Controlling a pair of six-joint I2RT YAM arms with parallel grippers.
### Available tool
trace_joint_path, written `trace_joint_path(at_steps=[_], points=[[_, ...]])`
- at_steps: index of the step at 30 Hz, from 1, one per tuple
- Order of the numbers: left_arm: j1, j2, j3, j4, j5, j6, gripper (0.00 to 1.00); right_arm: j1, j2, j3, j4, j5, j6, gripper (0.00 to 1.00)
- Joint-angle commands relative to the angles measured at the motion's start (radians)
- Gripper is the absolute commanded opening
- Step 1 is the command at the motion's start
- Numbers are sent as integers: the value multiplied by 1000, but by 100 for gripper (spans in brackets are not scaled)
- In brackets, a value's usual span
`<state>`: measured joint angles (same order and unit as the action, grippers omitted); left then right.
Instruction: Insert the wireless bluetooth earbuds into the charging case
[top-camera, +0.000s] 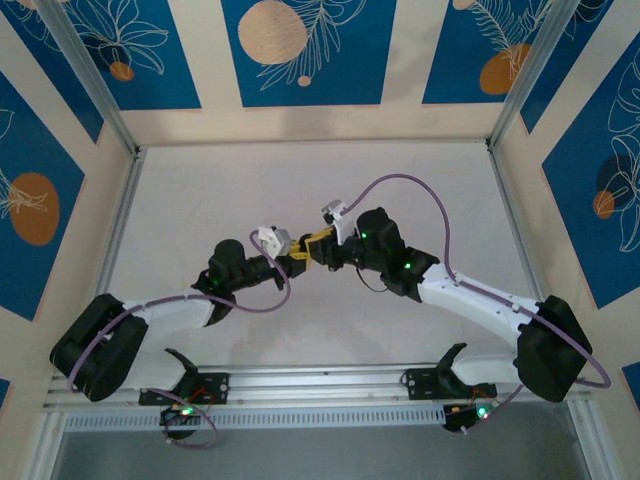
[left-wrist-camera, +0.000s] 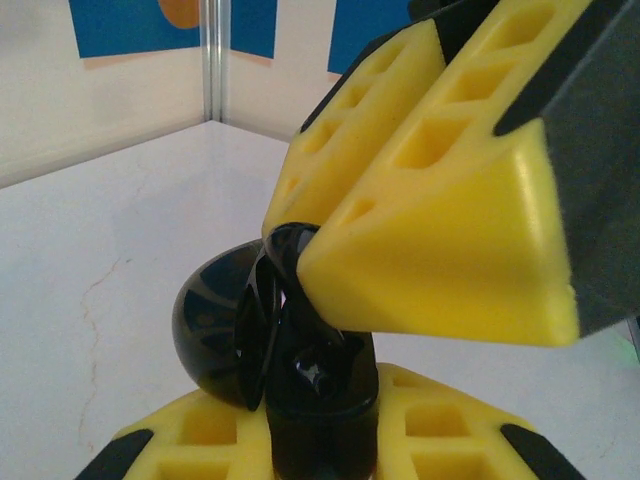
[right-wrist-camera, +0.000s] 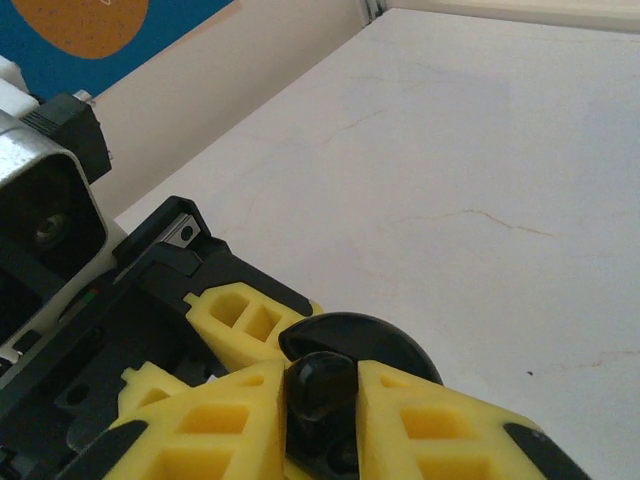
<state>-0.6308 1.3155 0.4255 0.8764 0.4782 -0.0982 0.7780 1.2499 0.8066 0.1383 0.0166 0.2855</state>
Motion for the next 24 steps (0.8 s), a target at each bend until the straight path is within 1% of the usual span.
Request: trace_joint_path(at_steps=[1, 4, 7, 18, 24], points=[[-10, -48, 16, 72, 7, 8, 19, 11, -12, -7, -56, 30, -28, 29], [-9, -55, 16, 60, 7, 13, 19, 14, -17, -7, -49, 32, -29, 37], [-10, -59, 16, 52, 5, 17, 20, 13, -21, -1, -48, 29, -30, 40], [-10, -66, 10, 29, -1, 41, 19, 12, -73, 16, -54, 15, -20, 50], [-9, -70, -11, 37, -13, 68, 19, -15, -114, 27, -37, -57, 8, 52]])
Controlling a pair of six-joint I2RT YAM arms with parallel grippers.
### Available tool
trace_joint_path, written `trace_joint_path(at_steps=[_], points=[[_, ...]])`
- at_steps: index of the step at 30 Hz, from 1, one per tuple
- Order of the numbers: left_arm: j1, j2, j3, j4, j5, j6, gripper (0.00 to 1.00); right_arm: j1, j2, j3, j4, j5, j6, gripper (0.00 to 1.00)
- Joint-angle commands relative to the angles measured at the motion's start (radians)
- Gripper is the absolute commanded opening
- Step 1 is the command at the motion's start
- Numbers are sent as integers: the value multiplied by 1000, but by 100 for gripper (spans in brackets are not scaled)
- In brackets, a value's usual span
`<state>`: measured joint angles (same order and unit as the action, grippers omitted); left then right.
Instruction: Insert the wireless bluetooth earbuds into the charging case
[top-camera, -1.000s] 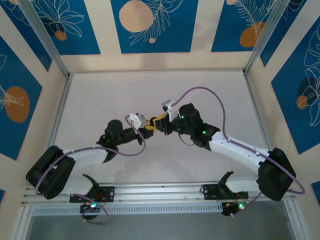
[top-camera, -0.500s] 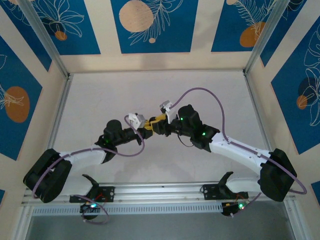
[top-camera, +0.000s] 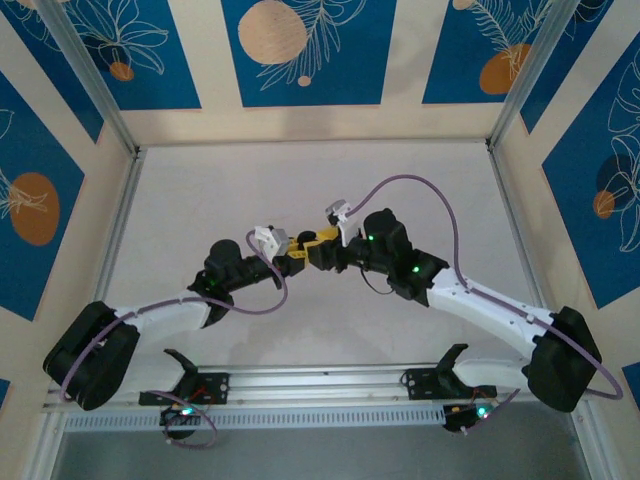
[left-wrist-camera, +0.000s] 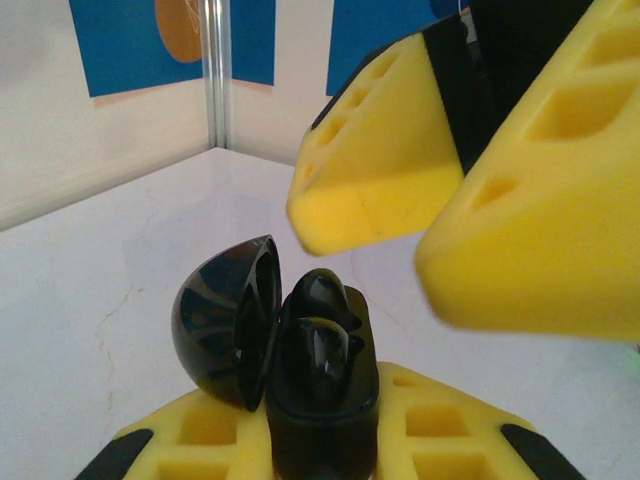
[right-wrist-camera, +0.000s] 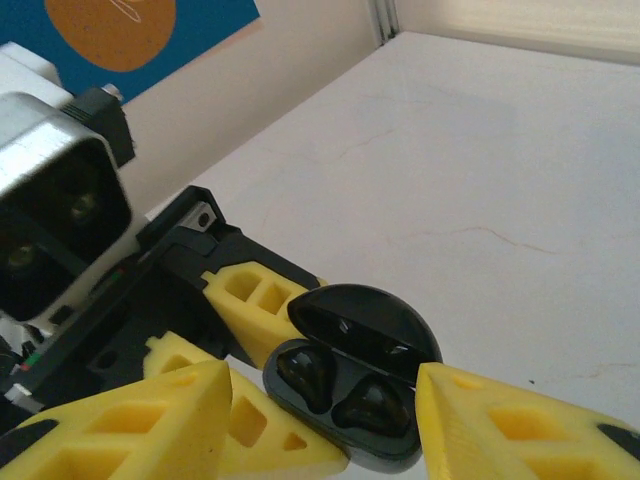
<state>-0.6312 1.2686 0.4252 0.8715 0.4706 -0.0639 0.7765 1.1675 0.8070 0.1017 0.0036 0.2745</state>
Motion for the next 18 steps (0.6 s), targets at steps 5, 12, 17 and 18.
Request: trace_joint_path(at_steps=[5, 12, 17, 18], points=[[-9, -30, -10, 22, -4, 45, 19, -32, -44, 39, -1, -110, 37, 53], [-9, -52, -9, -22, -4, 74, 19, -84, -71, 45, -19, -242, 75, 52], [-10, -71, -10, -74, 9, 116, 19, -102, -57, 83, -103, -278, 53, 47], [-10, -76, -12, -79, 16, 124, 19, -106, -55, 87, -114, -282, 47, 47]])
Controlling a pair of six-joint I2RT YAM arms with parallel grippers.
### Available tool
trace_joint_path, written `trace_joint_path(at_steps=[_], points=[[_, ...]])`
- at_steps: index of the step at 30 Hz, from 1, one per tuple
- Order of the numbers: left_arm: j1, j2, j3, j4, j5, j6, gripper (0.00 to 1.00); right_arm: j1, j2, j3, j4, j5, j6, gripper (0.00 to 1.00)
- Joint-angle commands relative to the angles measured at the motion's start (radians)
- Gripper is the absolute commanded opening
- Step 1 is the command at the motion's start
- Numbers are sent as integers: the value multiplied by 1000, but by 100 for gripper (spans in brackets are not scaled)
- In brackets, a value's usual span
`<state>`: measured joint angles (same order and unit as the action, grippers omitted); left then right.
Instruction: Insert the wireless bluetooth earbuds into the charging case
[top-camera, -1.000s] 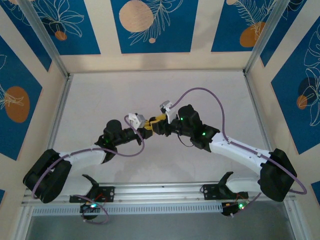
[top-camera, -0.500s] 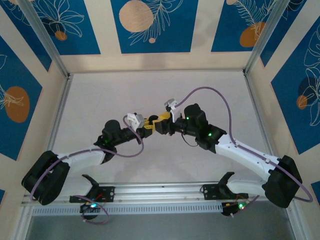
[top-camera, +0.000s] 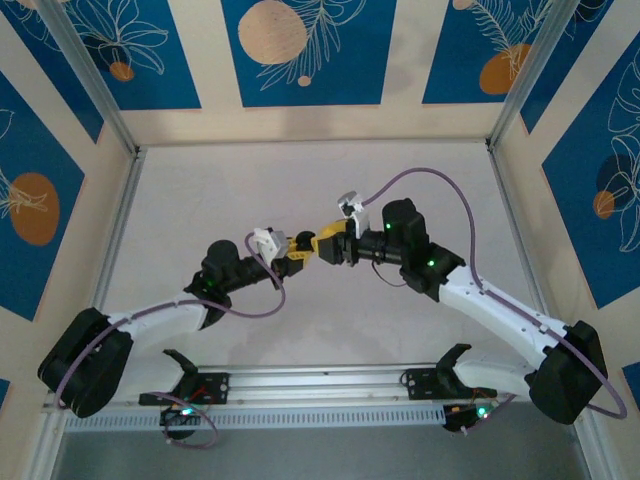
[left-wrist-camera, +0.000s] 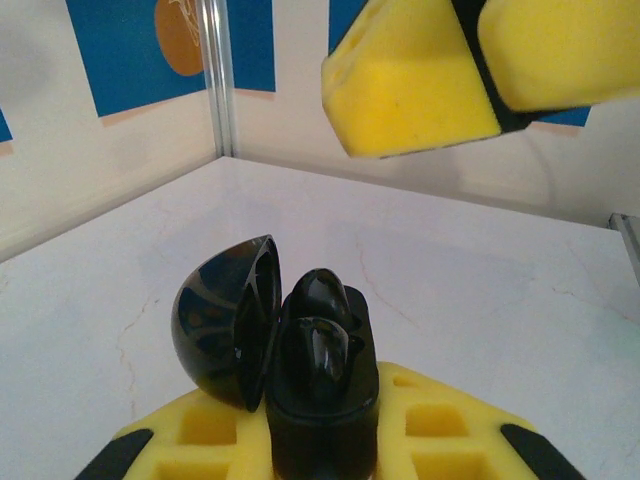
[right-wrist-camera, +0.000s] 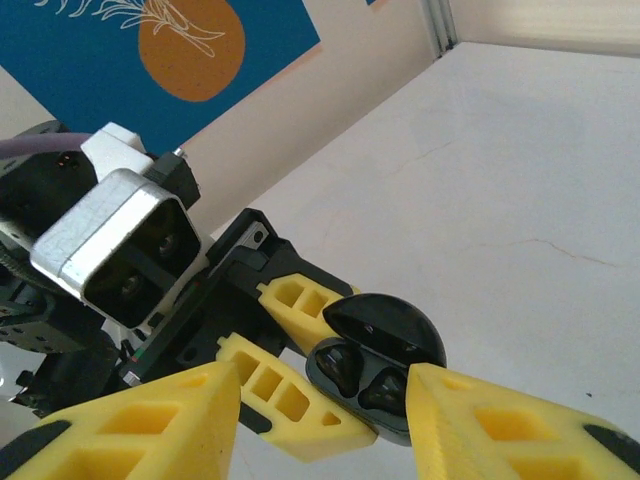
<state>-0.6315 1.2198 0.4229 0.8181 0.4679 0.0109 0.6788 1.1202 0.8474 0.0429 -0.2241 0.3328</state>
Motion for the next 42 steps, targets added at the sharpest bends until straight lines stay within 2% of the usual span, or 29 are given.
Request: trace_joint_path(at_steps=[1, 7, 11, 14, 24, 31, 36, 39, 42], points=[[-8, -31, -14, -28, 30, 61, 19, -15, -7, 51, -62, -65, -17, 47], [-9, -52, -30, 2, 142, 90, 19, -117, 42, 82, -117, -269, -44, 59], [-11, -47, -17, 7, 227, 86, 20, -156, 118, 138, -174, -436, -54, 60], [-10, -41, -9, 28, 261, 72, 20, -153, 157, 152, -172, -515, -55, 60], [-12, -38, 2, 51, 267, 36, 21, -128, 232, 172, -184, -637, -55, 59], [-11, -40, 8, 17, 218, 22, 21, -138, 146, 112, -115, -713, -48, 53], [-12, -39, 15, -2, 184, 2, 22, -181, 46, 25, -54, -699, -19, 53], [-12, -29, 40, -53, 126, -44, 22, -212, 12, -2, -67, -594, 8, 53], [-11, -8, 93, -174, 71, -96, 21, -263, 3, -17, -91, -450, 68, 54]])
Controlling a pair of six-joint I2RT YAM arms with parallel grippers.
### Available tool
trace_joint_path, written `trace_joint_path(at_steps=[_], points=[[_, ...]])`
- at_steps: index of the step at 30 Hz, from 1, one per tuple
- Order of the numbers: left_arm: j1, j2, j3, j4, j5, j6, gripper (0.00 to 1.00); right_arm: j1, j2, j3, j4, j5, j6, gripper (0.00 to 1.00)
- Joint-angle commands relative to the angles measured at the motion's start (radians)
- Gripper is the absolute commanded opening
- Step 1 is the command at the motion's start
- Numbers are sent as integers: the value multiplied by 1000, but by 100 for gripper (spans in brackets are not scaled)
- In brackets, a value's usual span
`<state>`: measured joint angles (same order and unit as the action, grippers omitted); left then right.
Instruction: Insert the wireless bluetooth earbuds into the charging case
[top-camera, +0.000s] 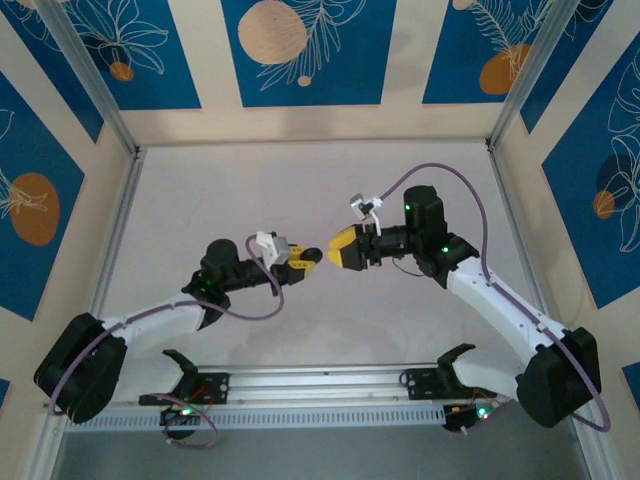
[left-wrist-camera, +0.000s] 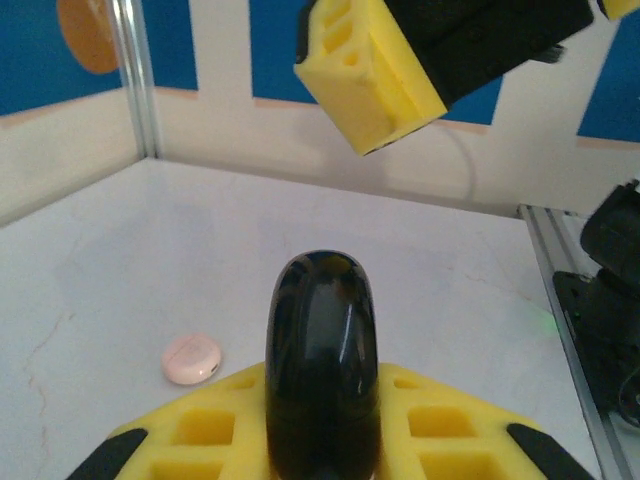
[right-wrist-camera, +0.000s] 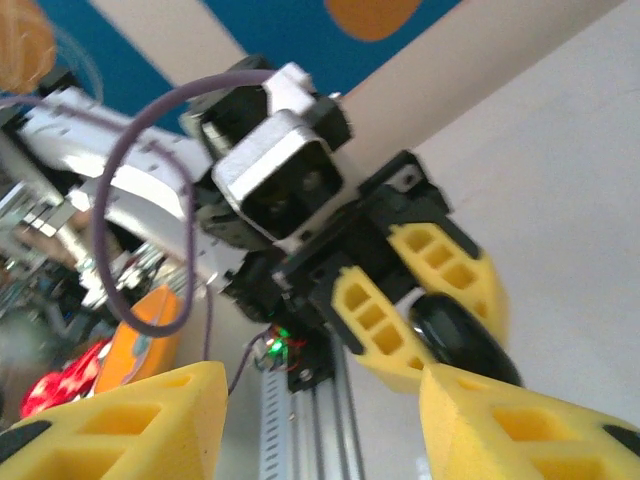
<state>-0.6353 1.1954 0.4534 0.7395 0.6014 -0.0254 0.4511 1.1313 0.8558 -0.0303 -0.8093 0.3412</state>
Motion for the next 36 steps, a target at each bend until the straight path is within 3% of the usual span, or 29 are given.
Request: trace_joint_path(at_steps=[1, 5, 12, 25, 36], points=[[-7, 26, 84, -144, -76, -79, 21, -56, -8, -30, -32, 194, 91, 54], [-7, 74, 153, -283, -128, -169, 21, -145, 13, -63, -81, 347, 197, 54], [-8, 202, 287, -472, -280, -410, 21, -214, 1, -115, -67, 346, 237, 54], [-4, 615, 731, -798, -107, -555, 19, -240, -46, -161, -76, 390, 212, 54], [-3, 828, 972, -935, -7, -610, 20, -300, -54, -189, -73, 349, 186, 54]])
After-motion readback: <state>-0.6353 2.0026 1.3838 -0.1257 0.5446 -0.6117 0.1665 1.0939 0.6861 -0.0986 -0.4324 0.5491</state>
